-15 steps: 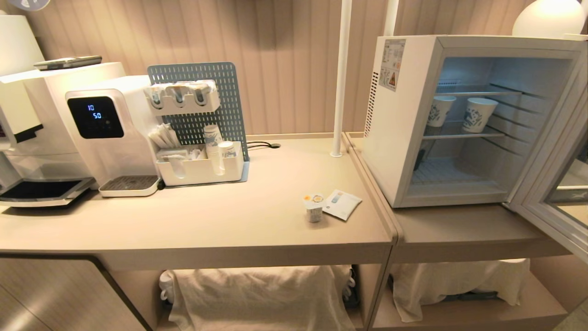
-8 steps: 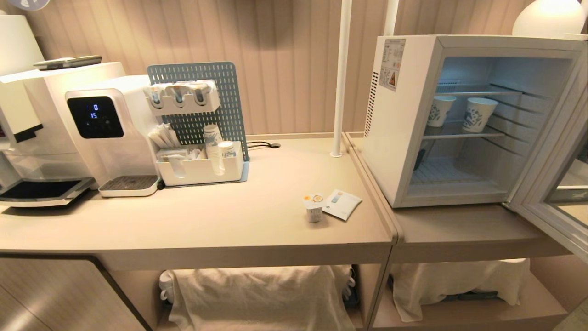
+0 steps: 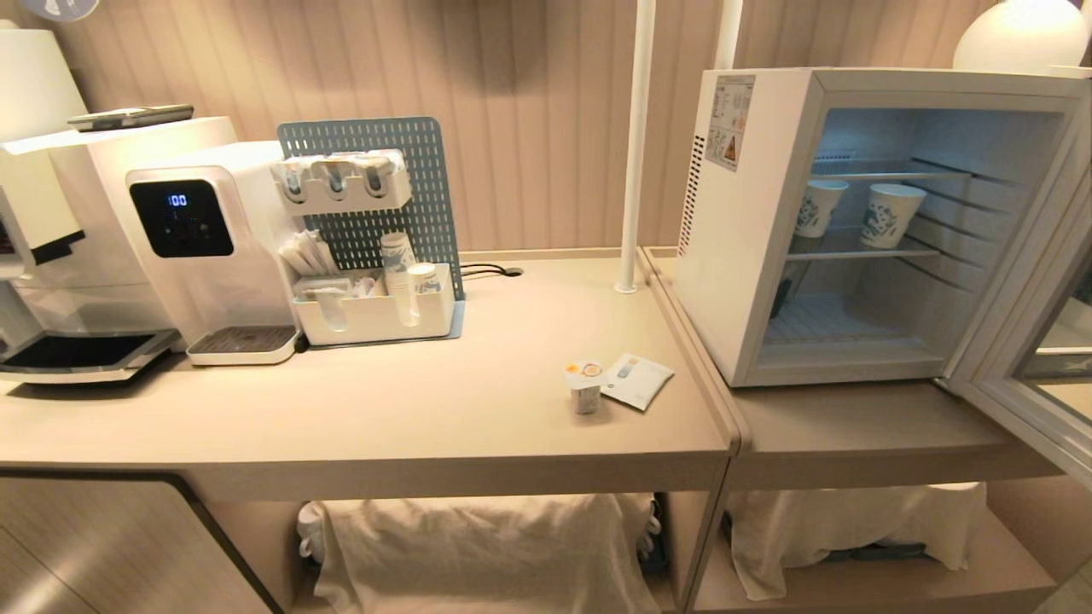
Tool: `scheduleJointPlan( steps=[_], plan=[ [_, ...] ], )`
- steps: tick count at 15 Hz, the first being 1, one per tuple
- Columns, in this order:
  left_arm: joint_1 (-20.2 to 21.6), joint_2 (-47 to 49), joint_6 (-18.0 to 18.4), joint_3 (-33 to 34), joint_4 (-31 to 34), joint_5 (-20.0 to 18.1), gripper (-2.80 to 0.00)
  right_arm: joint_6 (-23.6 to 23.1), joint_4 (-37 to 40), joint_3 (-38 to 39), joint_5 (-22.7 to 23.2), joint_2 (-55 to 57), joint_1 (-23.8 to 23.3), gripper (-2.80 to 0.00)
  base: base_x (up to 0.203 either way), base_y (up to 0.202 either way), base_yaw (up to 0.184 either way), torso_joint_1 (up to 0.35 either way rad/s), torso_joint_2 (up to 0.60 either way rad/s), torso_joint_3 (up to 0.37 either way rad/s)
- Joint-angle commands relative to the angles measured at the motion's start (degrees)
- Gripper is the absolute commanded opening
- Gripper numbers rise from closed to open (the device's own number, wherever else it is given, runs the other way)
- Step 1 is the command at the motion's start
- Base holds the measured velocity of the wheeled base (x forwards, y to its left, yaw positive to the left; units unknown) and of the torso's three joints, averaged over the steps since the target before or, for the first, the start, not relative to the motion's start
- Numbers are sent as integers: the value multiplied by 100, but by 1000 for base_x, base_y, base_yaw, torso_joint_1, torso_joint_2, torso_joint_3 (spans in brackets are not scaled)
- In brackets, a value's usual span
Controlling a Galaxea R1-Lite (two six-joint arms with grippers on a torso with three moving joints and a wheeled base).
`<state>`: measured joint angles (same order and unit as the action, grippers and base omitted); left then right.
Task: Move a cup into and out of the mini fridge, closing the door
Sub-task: Put the yoghurt in the freezer
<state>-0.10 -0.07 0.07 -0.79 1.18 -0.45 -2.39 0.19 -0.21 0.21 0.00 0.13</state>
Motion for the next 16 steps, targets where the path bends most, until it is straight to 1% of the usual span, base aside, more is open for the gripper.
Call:
scheduleJointPlan(
  steps=[1,10,12,16],
  plan=[
    [1,-1,10,0,5,-8,-280,2,-10,12,-3,9,4,-280,147,-96,7,-22,2,12],
    [1,-1,19,0,-4,-8,-280,27,-19,12,-3,9,4,-280,192,-188,1,2,6,3],
    [1,-2,19,0,-4,-8,-280,19,-19,12,-3,9,4,-280,47,-85,-2,3,12,-1],
    [1,-1,19,0,5,-8,-280,-7,-19,12,-3,9,4,-280,0,0,0,0,0,0]
  ],
)
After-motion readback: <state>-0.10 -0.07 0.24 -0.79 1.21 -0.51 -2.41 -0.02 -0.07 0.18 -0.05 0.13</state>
